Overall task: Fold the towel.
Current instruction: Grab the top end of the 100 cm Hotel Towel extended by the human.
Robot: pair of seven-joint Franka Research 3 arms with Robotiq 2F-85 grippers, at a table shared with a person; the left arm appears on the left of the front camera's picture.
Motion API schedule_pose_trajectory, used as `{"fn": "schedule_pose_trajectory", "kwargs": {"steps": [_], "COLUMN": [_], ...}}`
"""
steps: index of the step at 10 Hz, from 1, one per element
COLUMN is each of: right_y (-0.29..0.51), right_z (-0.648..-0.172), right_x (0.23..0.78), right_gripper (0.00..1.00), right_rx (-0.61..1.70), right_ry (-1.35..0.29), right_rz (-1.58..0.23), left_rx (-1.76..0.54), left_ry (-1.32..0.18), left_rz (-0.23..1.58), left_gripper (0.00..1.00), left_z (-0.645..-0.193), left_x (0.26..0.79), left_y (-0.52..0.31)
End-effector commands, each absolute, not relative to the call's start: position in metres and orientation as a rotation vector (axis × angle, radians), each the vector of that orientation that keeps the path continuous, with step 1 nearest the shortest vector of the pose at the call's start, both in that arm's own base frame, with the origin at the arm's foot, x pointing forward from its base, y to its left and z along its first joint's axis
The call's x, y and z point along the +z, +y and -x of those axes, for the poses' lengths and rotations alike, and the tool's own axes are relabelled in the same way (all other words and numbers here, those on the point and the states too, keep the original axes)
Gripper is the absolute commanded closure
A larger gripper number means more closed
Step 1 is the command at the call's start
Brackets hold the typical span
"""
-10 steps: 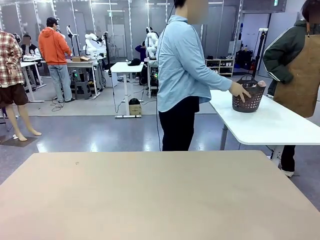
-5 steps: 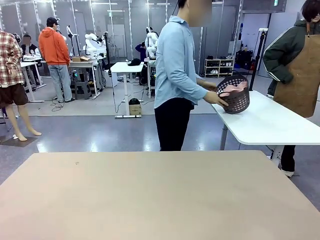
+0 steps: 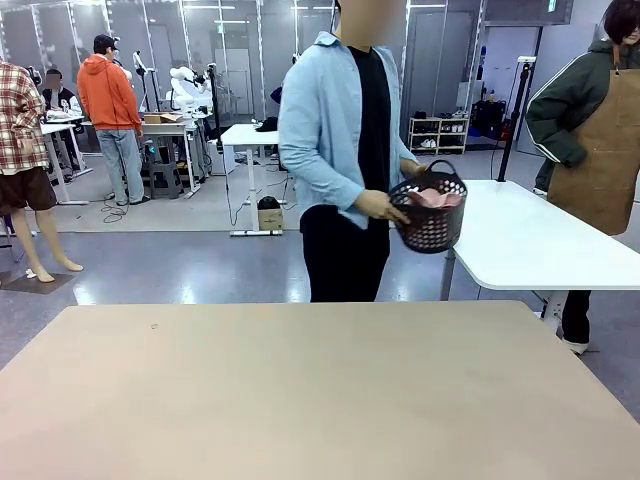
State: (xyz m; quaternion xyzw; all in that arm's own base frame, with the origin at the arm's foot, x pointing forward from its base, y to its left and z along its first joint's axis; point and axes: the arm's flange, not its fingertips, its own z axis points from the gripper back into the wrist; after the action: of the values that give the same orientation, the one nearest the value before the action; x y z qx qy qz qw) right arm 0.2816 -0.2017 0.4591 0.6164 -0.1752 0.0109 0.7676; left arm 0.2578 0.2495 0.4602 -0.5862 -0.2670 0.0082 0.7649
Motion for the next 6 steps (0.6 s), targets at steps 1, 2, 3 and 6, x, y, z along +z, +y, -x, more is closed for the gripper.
{"fn": "schedule_pose_trajectory", "kwargs": {"steps": [1, 2, 3, 6], "right_y": [-0.2024, -0.2024, -0.2024, -0.2024], "right_z": [-0.2821, -0.2821, -0.2821, -0.2821], "right_x": [0.4603, 0.4603, 0.4603, 0.4603], "right_gripper": [0.00, 0.00, 0.00, 0.00], "right_rx": [0.033, 0.033, 0.033, 0.033], "right_ry": [-0.395, -0.395, -0.395, -0.395], "right_rz": [-1.352, -1.352, -1.352, -1.352], "left_rx": [0.005, 0.005, 0.005, 0.005], "left_ry": [-0.600, -0.600, -0.600, -0.600], "left_rz": [1.293, 1.293, 1.293, 1.293], "left_gripper": [0.00, 0.00, 0.00, 0.00], "left_z": [-0.2575, -0.2575, -0.2575, -0.2575], "left_x": [0.4596, 0.4596, 0.4596, 0.4596], "left_y": [0.2497, 0.2497, 0.2497, 0.2497]}}
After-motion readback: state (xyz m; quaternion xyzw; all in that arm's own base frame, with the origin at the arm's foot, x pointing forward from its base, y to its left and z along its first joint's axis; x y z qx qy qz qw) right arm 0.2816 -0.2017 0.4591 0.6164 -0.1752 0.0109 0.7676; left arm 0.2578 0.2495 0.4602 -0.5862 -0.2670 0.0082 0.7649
